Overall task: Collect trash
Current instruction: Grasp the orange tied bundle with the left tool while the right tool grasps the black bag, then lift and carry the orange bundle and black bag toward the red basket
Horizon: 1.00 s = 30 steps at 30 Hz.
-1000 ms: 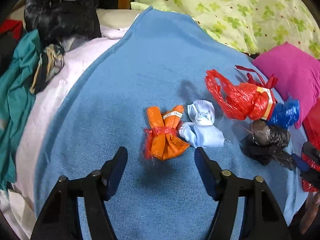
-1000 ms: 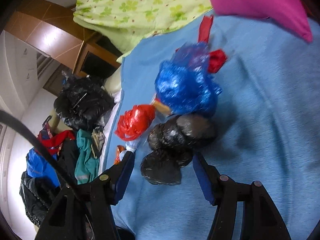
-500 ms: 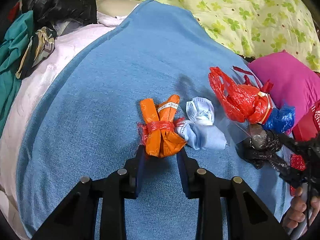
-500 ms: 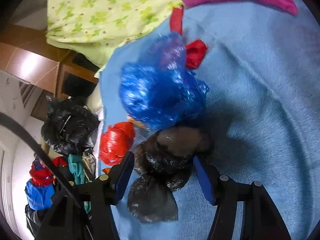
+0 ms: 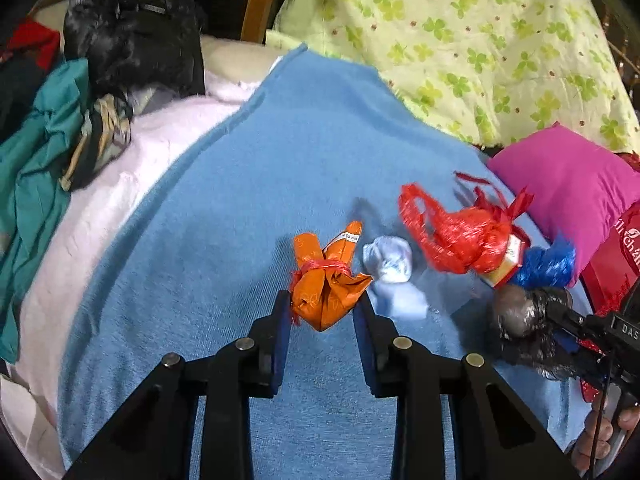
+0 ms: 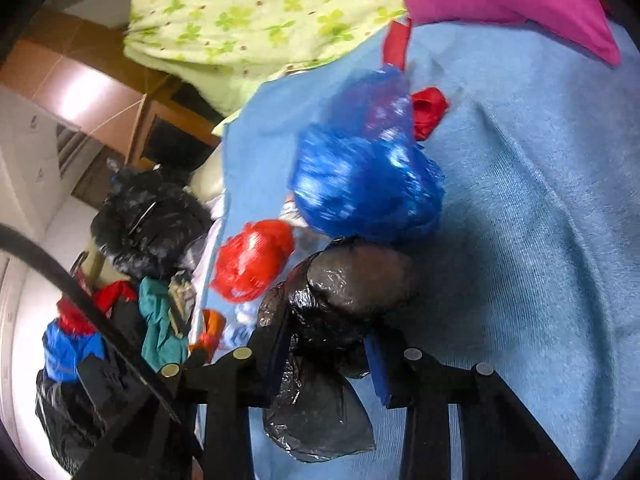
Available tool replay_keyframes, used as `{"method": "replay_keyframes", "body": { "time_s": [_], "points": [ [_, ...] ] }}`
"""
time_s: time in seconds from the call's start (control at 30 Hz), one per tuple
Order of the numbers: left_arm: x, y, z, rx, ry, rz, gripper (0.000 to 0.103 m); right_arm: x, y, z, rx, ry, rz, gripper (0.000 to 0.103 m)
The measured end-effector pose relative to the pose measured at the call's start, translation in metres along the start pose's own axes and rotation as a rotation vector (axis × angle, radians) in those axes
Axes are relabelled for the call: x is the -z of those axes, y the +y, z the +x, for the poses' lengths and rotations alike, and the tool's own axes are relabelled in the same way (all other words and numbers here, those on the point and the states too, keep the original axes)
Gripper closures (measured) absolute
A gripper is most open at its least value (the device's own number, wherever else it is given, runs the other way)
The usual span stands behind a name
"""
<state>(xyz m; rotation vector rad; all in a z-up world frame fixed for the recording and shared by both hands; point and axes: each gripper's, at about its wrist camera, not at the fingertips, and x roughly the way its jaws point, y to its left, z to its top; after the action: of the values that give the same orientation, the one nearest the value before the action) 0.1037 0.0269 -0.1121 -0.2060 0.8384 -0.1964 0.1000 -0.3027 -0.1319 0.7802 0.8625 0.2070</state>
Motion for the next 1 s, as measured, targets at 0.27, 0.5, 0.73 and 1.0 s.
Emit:
{"method": "replay_keyframes", "body": {
  "time_s": [0.27,0.5,0.73,1.0],
  "points": [
    [0.007,-0.031,-0.029,0.032,-0.115,0.099,0.071,0.013,0.014,-0.05,-0.013,-0.061,-0.151,0.066],
    [0.021,-0.087,-0.057,0.088,-0.158,0.232,0.071,0.02,0.027,-0.105,0.026,-0.216,-0.274,0.066],
    [0.018,-0.142,-0.087,0.133,-0.187,0.306,0.071,0.024,0.019,-0.156,0.056,-0.334,-0.324,0.066],
    [0.027,-0.185,-0.114,0.157,-0.205,0.365,0.071,0.027,0.008,-0.201,0.049,-0.443,-0.335,0.066]
  ]
}}
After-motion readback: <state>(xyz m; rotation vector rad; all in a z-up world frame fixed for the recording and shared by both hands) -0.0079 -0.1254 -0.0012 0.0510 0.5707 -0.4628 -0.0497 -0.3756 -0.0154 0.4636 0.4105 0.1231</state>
